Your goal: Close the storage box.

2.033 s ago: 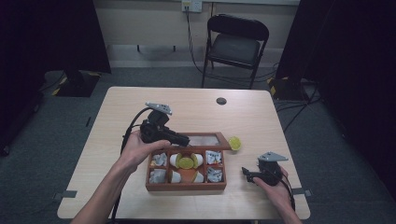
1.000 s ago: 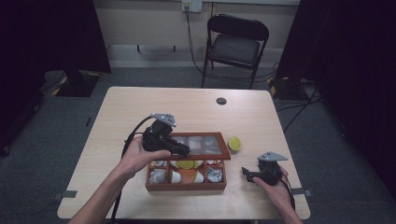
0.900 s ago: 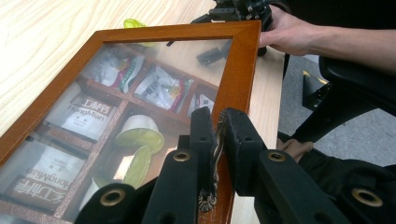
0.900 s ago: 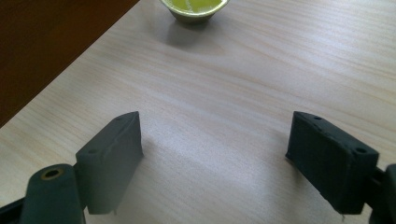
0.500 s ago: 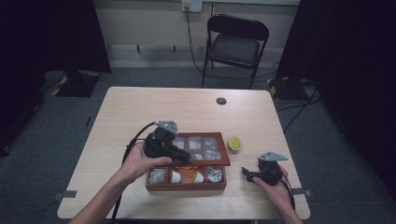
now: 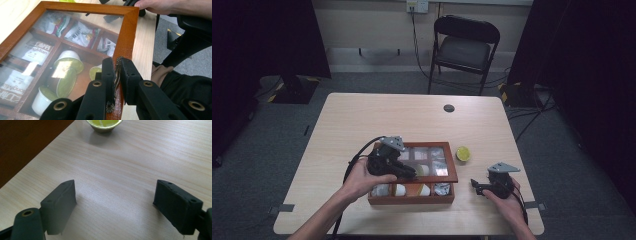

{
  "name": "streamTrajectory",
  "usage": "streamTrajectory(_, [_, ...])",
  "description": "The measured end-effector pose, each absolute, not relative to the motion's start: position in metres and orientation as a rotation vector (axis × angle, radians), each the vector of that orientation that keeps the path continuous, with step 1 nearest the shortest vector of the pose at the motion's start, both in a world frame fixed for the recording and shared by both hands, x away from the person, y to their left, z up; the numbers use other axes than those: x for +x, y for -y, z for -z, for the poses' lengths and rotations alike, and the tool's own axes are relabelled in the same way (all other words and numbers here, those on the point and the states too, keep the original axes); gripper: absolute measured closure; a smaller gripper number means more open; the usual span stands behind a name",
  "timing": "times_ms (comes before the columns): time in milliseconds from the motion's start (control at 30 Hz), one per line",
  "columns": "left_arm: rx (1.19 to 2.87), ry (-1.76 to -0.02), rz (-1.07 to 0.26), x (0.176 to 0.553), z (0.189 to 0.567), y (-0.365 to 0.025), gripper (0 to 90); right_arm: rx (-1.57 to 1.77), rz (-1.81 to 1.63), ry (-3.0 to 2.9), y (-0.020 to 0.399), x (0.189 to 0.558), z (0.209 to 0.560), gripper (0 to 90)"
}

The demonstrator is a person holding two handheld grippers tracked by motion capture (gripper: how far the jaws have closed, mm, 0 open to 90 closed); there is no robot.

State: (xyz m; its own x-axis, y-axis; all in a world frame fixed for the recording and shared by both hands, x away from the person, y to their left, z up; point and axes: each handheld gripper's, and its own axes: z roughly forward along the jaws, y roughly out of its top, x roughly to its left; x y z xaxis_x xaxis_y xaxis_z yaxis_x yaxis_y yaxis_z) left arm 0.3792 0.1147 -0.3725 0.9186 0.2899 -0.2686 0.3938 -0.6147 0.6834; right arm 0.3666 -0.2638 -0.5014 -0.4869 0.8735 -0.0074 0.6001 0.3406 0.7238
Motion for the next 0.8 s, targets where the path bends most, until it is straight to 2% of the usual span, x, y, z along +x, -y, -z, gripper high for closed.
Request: streamTrajectory(800, [2.337,-0.455,0.135,0.366,0.4,-0.105,82.1,1.299,-0.942,-2.213,0.264,0.367,0.501,17.1])
